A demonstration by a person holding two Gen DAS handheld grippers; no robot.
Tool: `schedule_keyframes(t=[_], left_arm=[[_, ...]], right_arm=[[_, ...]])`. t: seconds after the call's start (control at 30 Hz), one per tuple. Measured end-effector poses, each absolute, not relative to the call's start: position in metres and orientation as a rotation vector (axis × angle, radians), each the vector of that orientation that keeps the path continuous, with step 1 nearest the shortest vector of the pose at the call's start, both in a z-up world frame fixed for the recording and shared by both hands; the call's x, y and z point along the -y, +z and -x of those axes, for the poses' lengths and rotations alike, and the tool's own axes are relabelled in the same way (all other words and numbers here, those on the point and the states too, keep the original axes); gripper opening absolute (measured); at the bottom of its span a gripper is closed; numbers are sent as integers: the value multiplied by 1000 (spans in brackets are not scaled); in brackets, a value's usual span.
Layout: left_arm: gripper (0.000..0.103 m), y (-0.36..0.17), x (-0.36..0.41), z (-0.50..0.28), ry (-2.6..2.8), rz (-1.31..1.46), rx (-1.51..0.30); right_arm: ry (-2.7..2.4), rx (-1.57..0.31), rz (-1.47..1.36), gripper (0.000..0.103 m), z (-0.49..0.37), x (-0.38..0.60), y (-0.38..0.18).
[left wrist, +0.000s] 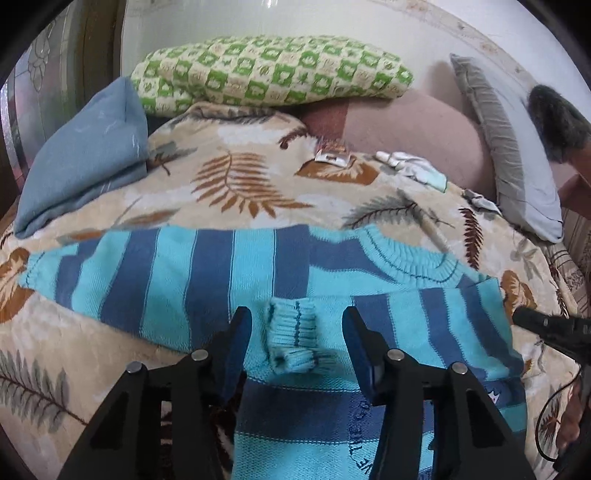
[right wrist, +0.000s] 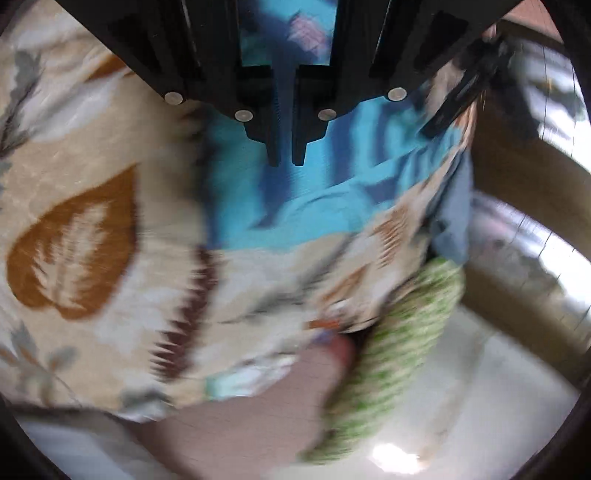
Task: Fold small clothes
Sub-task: 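Grasp the other sleeve cuff with the left gripper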
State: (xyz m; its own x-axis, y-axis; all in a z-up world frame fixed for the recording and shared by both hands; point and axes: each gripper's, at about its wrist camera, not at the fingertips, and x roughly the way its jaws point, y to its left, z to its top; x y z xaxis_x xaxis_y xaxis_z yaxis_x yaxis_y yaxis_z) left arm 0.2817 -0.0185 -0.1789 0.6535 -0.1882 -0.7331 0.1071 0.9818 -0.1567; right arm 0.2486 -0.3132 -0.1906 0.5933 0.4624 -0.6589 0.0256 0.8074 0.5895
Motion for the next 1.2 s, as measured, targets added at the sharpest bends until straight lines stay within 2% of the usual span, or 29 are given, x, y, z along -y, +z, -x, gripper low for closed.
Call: schedule_keyframes(t=[0.1,0.17,0.4,0.43,0.47,0.5,0.53,0.63,0.83,0.87,0.93,1.2], left_arm=[[52,-184,21,-281,-109,6,-845],[50,-190,17,-284,-105,7,-884],[50,-170,-62,-273,-8,216,-910],[51,-166,-80,-267,32,236,-899],[58,-164,-97,-262,64,256,-891],[73,-163,-115,-258,98,283,-889],[78,-163,-135,-254,136,324,-892],[79,-173,-194,-241,241,453,-901],[79,-206,-262,-234,336,735,-888],[83,-208,-266,-235,319,781,-874],[83,-205,-267,-241,298,813,-831],[84,-212,-252,-277,208,919,-853]], right_arm=[[302,-986,-488,8,-248,286,-195],[239,-1133,-489,7,-250,282,-227],[281,-1005,-527,7,-221,290,-194],[315,-987,-555,7,-220,287,-188],[340,-974,-574,7,-216,286,-186],[359,-965,-585,7,-210,283,-181],[375,-958,-582,7,-203,277,-178],[422,-936,-568,7,-193,257,-170],[468,-992,-504,7,-195,224,-183],[473,-1004,-502,7,-200,222,-189],[471,-1025,-491,7,-202,220,-196],[453,-1030,-514,7,-215,225,-206]])
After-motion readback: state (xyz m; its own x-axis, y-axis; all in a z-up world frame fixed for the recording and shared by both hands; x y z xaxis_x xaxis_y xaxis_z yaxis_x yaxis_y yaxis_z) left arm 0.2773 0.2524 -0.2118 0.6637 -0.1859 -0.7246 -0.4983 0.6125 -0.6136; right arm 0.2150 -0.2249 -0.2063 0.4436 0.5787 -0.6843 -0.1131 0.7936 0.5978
